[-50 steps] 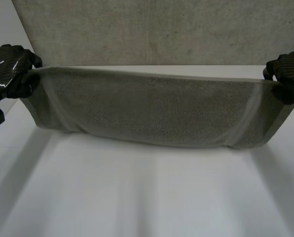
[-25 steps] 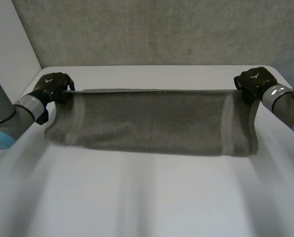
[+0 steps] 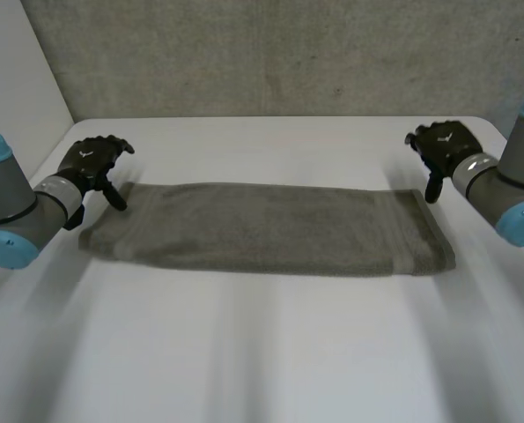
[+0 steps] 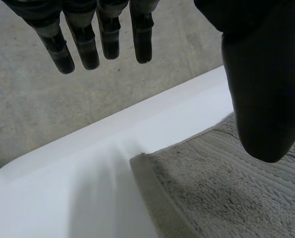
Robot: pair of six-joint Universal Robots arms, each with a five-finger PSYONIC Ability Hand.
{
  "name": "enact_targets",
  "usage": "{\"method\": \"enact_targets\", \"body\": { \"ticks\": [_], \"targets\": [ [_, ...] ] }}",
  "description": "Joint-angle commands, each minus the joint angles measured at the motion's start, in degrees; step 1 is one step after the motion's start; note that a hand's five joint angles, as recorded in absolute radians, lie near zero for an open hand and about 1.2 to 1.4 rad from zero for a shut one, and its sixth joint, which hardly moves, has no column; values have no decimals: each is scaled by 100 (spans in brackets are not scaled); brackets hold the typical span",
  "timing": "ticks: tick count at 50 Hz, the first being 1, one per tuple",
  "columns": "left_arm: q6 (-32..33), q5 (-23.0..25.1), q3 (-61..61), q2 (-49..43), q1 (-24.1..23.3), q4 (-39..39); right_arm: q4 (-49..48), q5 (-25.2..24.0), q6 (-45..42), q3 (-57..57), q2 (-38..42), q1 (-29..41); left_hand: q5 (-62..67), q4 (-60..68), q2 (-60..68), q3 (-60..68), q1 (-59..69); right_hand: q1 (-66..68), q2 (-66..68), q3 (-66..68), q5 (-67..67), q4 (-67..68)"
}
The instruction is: Fold the towel.
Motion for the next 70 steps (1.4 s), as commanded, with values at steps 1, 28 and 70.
{"method": "enact_targets", "body": {
  "ticks": [1, 28, 70],
  "targets": [
    [42, -229, -140, 325, 25, -264, 35, -22, 754, 662, -992, -83, -251, -413, -338, -366, -412, -331, -381, -412, -347, -477],
    [-20, -238, -4015, 2706, -19, 1748, -1686, -541, 385, 4766, -2100, -391, -116, -279, -203, -231, -278, 818, 768, 737, 802, 672],
    [-20, -238, -4174, 2698, -89, 1881, -458, -445, -1268, 2449, -2081, -2123, -149, -312, -237, -265, -311, 6669, 6619, 6588, 6653, 6523]
  ]
}}
